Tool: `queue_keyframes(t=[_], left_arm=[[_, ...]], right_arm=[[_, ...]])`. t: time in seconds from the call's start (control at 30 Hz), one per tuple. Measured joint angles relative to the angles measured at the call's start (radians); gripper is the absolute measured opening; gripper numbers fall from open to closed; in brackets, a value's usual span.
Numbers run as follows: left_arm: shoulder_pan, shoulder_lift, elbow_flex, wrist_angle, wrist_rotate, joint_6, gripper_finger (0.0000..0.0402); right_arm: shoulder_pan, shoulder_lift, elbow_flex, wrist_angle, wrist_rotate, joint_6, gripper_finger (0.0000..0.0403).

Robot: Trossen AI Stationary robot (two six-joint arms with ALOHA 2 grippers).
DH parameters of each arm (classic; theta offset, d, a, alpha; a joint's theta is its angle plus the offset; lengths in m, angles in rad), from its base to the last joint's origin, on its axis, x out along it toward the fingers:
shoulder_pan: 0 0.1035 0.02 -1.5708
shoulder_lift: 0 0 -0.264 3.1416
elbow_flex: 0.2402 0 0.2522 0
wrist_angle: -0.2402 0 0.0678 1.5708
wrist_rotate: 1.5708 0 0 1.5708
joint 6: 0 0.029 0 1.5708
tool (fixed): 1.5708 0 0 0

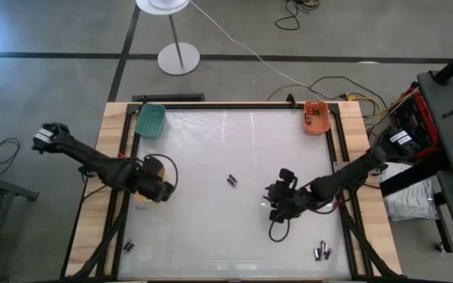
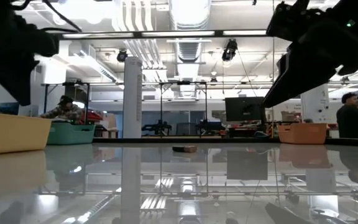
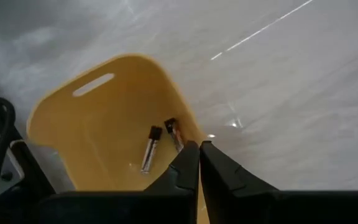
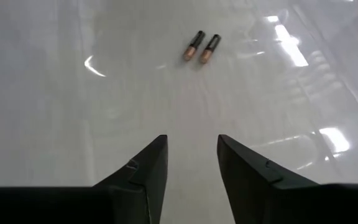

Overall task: Sort batteries
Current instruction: Put the silver battery into the yellow bin

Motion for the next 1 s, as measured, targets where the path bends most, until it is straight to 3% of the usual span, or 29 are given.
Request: queue_keyframes(t=[0.17,0.3,0.47,0.6,0.77,1.0], left_arm=[[0.002,-0.033,-0.006,0.0,0.004,0.033,0.0001],[-0.046,-0.031,0.066,0.045,0.006,0.123,0.0001],[-0.23,0.028,0.197,0.103,0.025,0.175,0.0],[-0.416,0.112,0.242,0.084,0.104,-0.022,0.0],[-0.562,0.225,0.232,-0.028,0.218,-0.219,0.002],[-0.539,0.26,0.092,0.043,0.217,-0.104,0.0062]], right_arm=[[0.02,0.0,0.0,0.004,0.0,-0.001,0.0128],[0.018,0.0,0.0,0.004,0.001,-0.014,0.0136],[0.017,0.0,-0.001,0.004,0.001,-0.017,0.015],[0.018,0.0,-0.011,0.004,0.001,0.009,0.0157],[0.018,0.001,-0.03,0.027,0.003,0.015,0.0153],[0.019,0.001,-0.03,0.058,0.003,0.019,0.0142]])
